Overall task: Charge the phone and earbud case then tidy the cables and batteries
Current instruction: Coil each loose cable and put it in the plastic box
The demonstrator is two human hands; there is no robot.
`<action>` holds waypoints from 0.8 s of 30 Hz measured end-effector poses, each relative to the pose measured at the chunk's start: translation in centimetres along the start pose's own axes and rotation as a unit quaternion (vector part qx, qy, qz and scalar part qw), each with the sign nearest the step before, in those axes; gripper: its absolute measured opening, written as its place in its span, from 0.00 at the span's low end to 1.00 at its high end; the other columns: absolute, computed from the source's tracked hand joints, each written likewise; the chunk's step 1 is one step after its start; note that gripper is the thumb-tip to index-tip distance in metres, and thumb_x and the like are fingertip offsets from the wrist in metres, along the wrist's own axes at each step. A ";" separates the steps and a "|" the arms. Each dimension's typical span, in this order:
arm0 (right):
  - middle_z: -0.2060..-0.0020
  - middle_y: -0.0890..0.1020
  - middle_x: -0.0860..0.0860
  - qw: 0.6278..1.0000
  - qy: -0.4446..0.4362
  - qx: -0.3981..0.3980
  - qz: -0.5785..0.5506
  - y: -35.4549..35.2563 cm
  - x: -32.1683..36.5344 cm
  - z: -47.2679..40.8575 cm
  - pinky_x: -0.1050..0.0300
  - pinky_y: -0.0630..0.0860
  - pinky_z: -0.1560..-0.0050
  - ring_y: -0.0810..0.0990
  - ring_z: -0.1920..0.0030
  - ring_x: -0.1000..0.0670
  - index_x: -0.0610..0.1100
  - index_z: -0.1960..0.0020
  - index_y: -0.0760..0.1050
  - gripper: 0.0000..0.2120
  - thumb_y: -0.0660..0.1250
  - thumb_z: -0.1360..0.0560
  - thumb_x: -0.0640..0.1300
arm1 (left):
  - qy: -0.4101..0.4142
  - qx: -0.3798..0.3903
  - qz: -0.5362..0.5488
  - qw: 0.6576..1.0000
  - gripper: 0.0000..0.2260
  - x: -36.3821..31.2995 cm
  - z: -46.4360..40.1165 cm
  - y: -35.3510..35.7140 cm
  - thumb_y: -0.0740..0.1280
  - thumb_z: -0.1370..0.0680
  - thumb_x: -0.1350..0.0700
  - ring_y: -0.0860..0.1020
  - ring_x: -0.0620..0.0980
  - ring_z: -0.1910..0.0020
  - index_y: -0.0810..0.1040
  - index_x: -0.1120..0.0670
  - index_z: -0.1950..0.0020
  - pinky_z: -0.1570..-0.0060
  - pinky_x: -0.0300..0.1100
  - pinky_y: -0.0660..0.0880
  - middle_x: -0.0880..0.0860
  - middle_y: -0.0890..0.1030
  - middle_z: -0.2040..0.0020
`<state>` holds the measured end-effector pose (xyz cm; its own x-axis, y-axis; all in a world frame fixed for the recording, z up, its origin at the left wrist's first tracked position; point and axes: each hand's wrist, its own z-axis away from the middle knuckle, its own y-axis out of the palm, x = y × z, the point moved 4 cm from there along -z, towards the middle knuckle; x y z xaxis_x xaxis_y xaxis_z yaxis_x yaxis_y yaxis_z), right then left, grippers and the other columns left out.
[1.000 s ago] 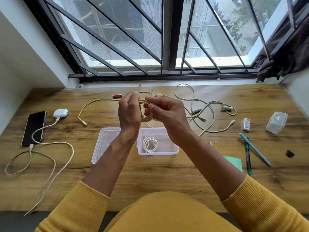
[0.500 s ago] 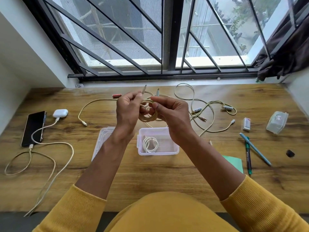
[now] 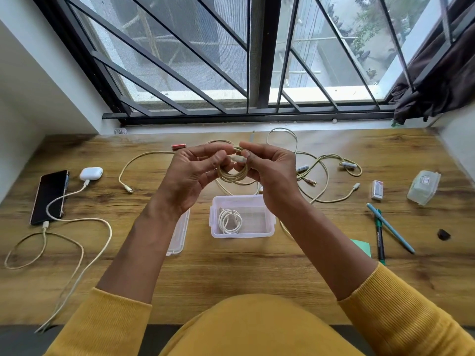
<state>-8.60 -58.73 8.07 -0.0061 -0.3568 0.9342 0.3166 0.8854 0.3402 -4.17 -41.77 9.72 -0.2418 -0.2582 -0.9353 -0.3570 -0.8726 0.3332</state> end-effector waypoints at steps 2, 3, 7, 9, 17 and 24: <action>0.51 0.87 0.35 1.000 0.001 0.009 0.001 0.1 -0.1 -0.1 0.41 0.84 0.44 0.87 0.52 0.38 0.34 0.42 0.84 0.10 0.72 0.23 0.31 | 0.023 -0.011 -0.052 0.998 0.12 -0.3 0.0 -0.2 0.75 0.27 0.66 0.85 0.57 0.51 0.85 0.63 0.44 0.44 0.47 0.84 0.62 0.87 0.47; 0.51 0.87 0.35 1.000 0.001 0.014 0.001 0.1 -0.1 -0.1 0.42 0.84 0.44 0.87 0.52 0.39 0.34 0.43 0.84 0.09 0.72 0.23 0.30 | 0.038 -0.019 -0.091 0.995 0.14 -0.5 0.0 -0.3 0.76 0.28 0.66 0.86 0.57 0.53 0.84 0.61 0.43 0.46 0.48 0.85 0.62 0.87 0.48; 0.52 0.88 0.37 1.000 -0.001 0.026 0.006 0.2 -0.3 -0.1 0.43 0.84 0.44 0.87 0.53 0.41 0.37 0.45 0.85 0.09 0.73 0.23 0.30 | 0.092 -0.046 -0.287 0.952 0.19 -1.4 -0.3 -0.7 0.80 0.28 0.67 0.88 0.55 0.53 0.83 0.58 0.39 0.51 0.50 0.86 0.57 0.88 0.52; 0.52 0.88 0.38 1.000 -0.007 0.024 0.015 0.3 -0.4 0.0 0.45 0.84 0.46 0.88 0.53 0.42 0.36 0.44 0.85 0.09 0.74 0.24 0.30 | 0.114 -0.056 -0.385 0.914 0.19 -1.8 -0.5 -0.6 0.82 0.29 0.63 0.88 0.48 0.55 0.85 0.55 0.40 0.53 0.45 0.86 0.52 0.88 0.53; 0.54 0.89 0.45 0.993 -0.071 0.023 0.095 1.1 0.1 0.5 0.42 0.85 0.46 0.88 0.53 0.46 0.43 0.46 0.87 0.09 0.76 0.24 0.34 | 0.263 -0.142 -0.569 0.766 0.06 -1.9 0.0 0.7 0.75 0.24 0.57 0.84 0.50 0.61 0.83 0.55 0.49 0.58 0.51 0.83 0.51 0.85 0.57; 0.55 0.89 0.50 0.980 -0.114 0.029 0.160 1.4 0.3 0.5 0.48 0.86 0.49 0.87 0.56 0.52 0.50 0.48 0.86 0.11 0.77 0.24 0.35 | 0.175 -0.188 -0.522 0.813 0.07 -0.4 -0.1 0.5 0.71 0.20 0.56 0.81 0.53 0.62 0.76 0.52 0.45 0.60 0.49 0.79 0.49 0.82 0.60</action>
<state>-8.67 -57.45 8.87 -0.1286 0.0119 0.9916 0.2815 0.9592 0.0250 -4.17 -42.07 10.27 0.3113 0.6599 -0.6838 0.1144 -0.7403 -0.6624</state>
